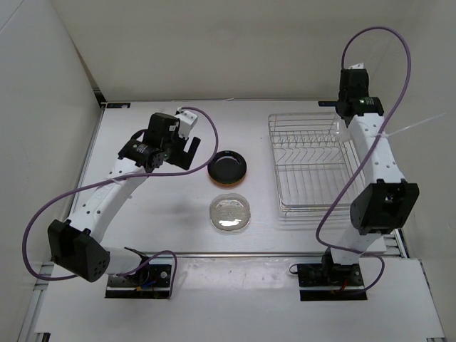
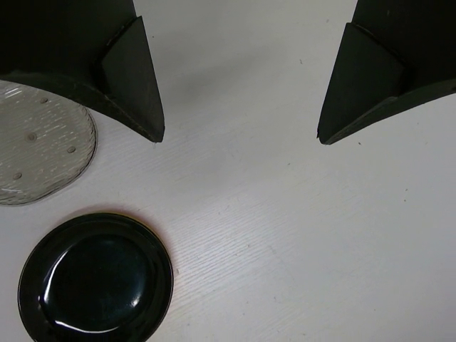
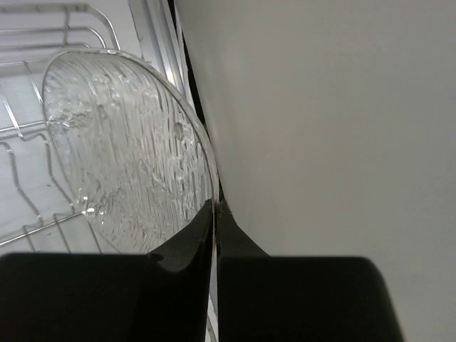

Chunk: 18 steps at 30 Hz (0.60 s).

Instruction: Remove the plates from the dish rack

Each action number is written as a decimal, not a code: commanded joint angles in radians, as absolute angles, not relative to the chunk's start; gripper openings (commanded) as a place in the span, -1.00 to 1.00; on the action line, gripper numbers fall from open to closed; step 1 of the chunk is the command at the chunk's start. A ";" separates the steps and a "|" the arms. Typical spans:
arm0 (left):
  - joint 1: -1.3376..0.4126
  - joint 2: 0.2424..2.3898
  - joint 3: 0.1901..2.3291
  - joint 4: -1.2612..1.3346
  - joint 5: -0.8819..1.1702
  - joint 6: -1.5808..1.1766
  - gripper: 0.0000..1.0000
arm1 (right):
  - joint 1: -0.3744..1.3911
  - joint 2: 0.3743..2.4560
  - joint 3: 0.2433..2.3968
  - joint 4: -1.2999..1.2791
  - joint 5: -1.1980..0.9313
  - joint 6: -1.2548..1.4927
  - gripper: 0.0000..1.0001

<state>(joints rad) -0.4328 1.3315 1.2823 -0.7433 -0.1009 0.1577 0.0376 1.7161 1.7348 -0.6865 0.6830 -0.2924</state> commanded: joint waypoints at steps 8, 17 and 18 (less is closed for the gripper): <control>-0.419 1.367 1.437 -0.652 0.110 0.097 1.00 | 0.114 1.438 1.726 -0.742 0.374 -0.233 -1.00; -0.432 1.589 1.709 -0.532 0.695 -0.205 1.00 | 0.094 1.201 1.375 -0.626 -0.315 0.007 -1.00; -0.445 1.639 1.735 -0.522 0.730 -0.224 1.00 | 0.081 1.201 1.374 -0.626 -0.359 0.026 -1.00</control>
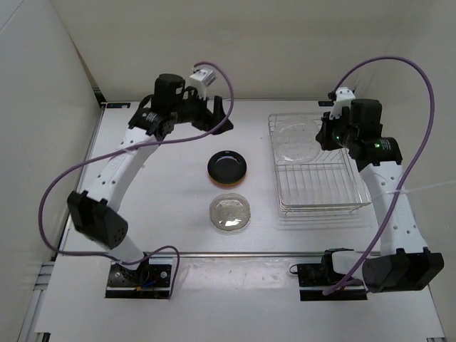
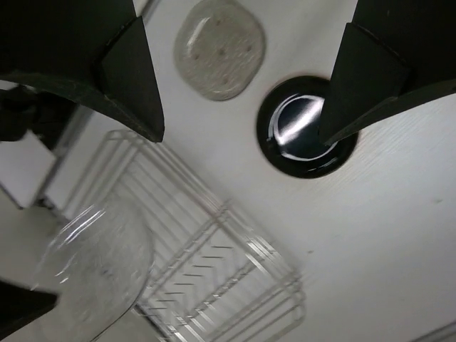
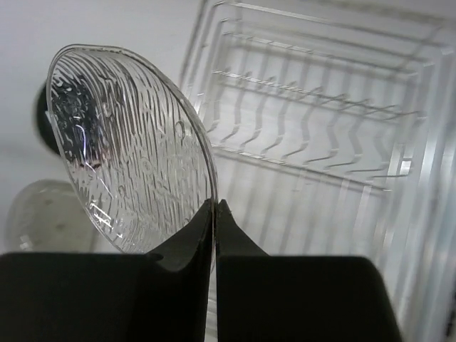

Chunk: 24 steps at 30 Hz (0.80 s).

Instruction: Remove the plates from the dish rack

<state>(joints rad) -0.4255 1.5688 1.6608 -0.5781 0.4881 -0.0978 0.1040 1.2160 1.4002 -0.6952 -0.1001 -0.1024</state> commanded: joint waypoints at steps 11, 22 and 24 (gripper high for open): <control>-0.514 1.833 1.922 -0.512 0.782 -0.272 0.97 | -0.014 1.176 1.356 -0.561 -0.660 0.147 -1.00; -0.545 1.865 2.025 -0.560 0.747 -0.218 0.94 | -0.014 1.244 1.396 -0.523 -0.611 0.147 -1.00; -0.545 1.865 2.013 -0.569 0.738 -0.218 0.94 | -0.014 1.244 1.407 -0.523 -0.586 0.135 -1.00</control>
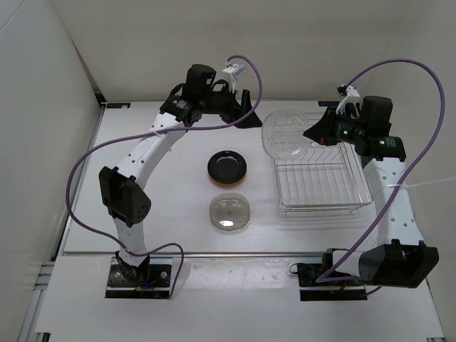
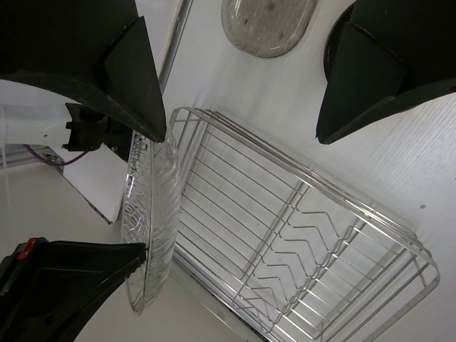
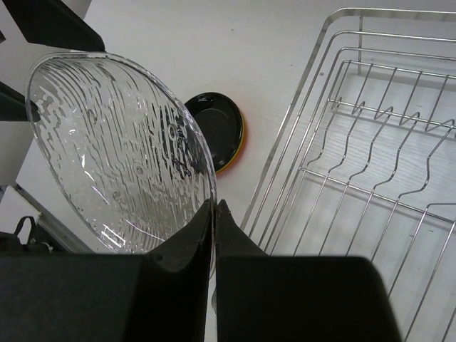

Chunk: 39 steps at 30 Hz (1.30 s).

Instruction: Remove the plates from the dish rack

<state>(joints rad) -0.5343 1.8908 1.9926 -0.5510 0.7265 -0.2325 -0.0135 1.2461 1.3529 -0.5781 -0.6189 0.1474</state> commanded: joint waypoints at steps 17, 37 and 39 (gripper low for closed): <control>-0.574 1.888 2.045 -0.569 0.741 -0.209 0.97 | 0.005 1.304 1.482 -0.548 -0.646 0.106 -1.00; -0.584 1.977 2.192 -0.598 0.612 -0.230 -0.58 | 0.052 1.345 1.483 -0.539 -0.650 0.097 -1.00; -0.595 1.987 2.217 -0.609 0.586 -0.230 -0.64 | 0.052 1.345 1.483 -0.538 -0.650 0.097 -1.00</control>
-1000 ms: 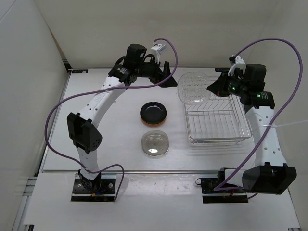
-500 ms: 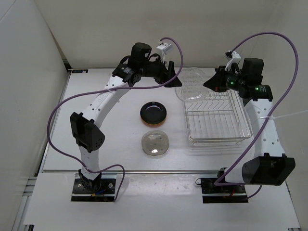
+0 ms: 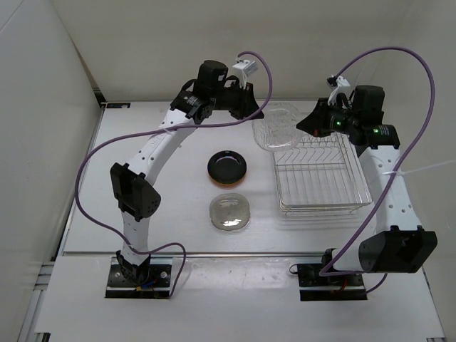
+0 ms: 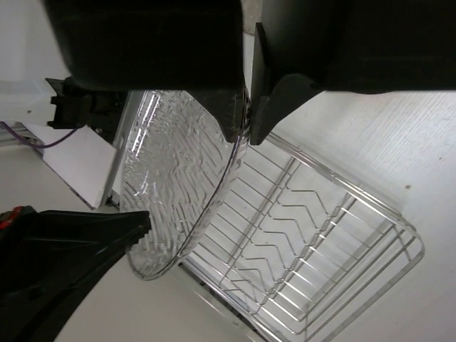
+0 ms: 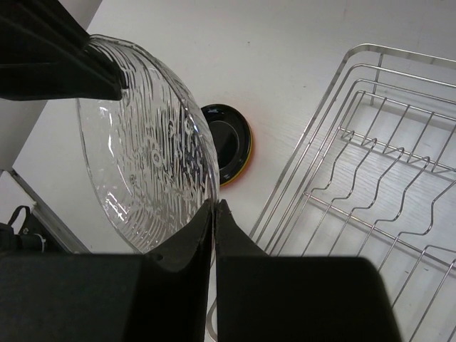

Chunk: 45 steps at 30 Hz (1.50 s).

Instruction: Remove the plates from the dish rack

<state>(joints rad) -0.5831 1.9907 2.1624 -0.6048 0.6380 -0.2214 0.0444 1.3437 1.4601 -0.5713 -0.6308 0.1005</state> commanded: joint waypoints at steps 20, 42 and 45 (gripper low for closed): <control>-0.643 1.907 2.114 -0.637 0.317 -0.134 -0.79 | 0.071 1.296 1.413 -0.538 -0.784 0.055 -0.15; -0.445 1.548 1.329 -0.617 0.802 0.104 -0.79 | 0.061 1.195 1.459 -0.629 -0.465 -0.086 1.00; -0.436 1.548 1.234 -0.551 0.802 0.074 -0.79 | 0.061 1.195 1.459 -0.629 -0.456 -0.106 1.00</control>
<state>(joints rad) -0.4450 1.5707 1.2850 -0.6312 0.7456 0.0937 0.0658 1.2160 1.4185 -0.6296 -0.4915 -0.0650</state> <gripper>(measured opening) 0.153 0.998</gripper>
